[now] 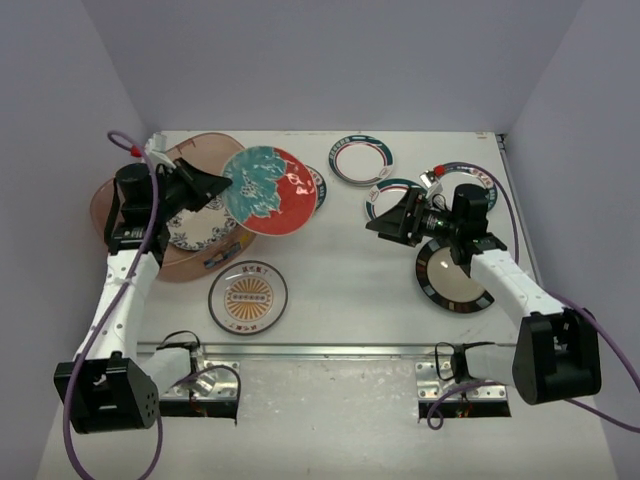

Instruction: Place the plates into the plastic bin on the countertop

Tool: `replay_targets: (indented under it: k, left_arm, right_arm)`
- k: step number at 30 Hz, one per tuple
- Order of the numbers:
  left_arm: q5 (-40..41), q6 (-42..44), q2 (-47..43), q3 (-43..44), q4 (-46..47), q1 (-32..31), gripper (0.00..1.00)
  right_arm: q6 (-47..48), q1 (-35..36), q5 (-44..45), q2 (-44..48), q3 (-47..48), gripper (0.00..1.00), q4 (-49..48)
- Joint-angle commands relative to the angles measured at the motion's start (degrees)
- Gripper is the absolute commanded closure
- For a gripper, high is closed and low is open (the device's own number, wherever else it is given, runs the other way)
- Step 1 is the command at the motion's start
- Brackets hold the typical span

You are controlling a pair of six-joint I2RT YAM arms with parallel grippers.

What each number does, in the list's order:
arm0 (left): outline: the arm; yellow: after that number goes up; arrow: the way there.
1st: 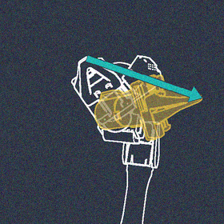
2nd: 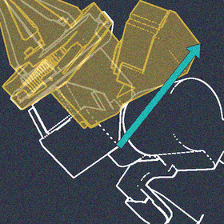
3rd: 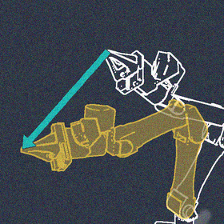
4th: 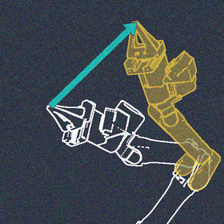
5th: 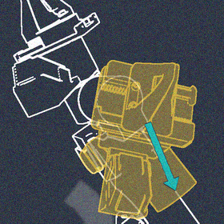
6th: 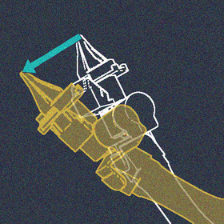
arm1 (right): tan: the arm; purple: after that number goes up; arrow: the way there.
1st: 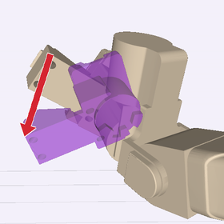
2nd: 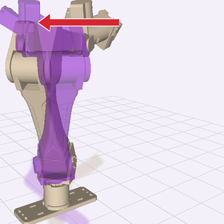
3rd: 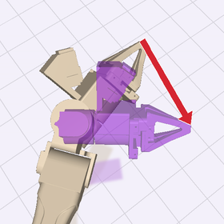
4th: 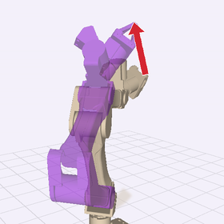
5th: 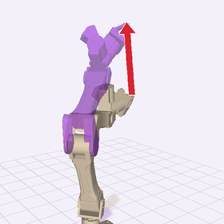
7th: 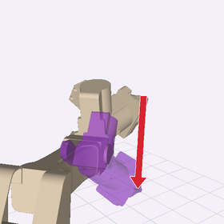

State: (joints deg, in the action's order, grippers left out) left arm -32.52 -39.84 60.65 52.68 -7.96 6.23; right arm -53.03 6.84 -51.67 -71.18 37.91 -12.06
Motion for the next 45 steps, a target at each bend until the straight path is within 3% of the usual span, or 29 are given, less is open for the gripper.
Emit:
replay_targets:
  k: [1,8,11,20,32,34,36,37,39,41,45]
  left_arm:
    - [0.1,-8.7,-5.7,5.4,6.4,7.9,1.00]
    - [7.6,-12.4,-5.2,4.8,1.0,24.2,1.00]
    - [11.9,-13.0,-3.4,2.5,1.6,27.7,1.00]
    - [17.3,-10.5,6.3,0.5,4.4,27.2,1.00]
    - [18.7,-6.0,21.7,-0.1,11.9,22.3,1.00]
    - [20.1,-5.9,22.9,0.3,10.8,21.6,0.93]
    - [22.3,-5.8,24.2,1.0,8.8,20.6,0.61]
    - [22.7,-5.8,24.3,1.1,7.7,20.4,0.59]
    - [26.6,-5.7,24.4,1.4,3.9,18.9,0.42]
    - [31.3,-5.4,24.7,2.3,0.9,18.0,0.29]
    - [36.2,-5.7,25.2,3.9,-3.9,17.8,0.20]
  right_arm:
    - [6.4,-0.2,4.2,2.4,3.0,0.01,7.1]
    - [8.4,-0.6,4.5,4.4,2.6,0.01,9.2]
    - [8.7,-0.7,4.4,5.5,1.8,0.01,9.3]
    - [9.2,-0.8,3.8,8.3,1.1,0.01,9.9]
    - [9.9,-0.8,1.9,10.3,0.8,0.01,8.5]
    - [9.8,-0.8,1.8,10.9,0.7,0.01,8.5]
    - [9.6,-0.8,1.7,11.4,1.1,0.01,8.5]
    - [9.6,-0.8,1.7,11.5,1.2,0.01,8.6]
    - [9.8,-0.8,1.6,11.9,2.5,0.01,9.8]
    - [10.4,-0.8,1.8,12.5,4.0,0.01,11.4]
    - [12.4,-0.8,4.1,14.4,5.4,0.01,15.9]
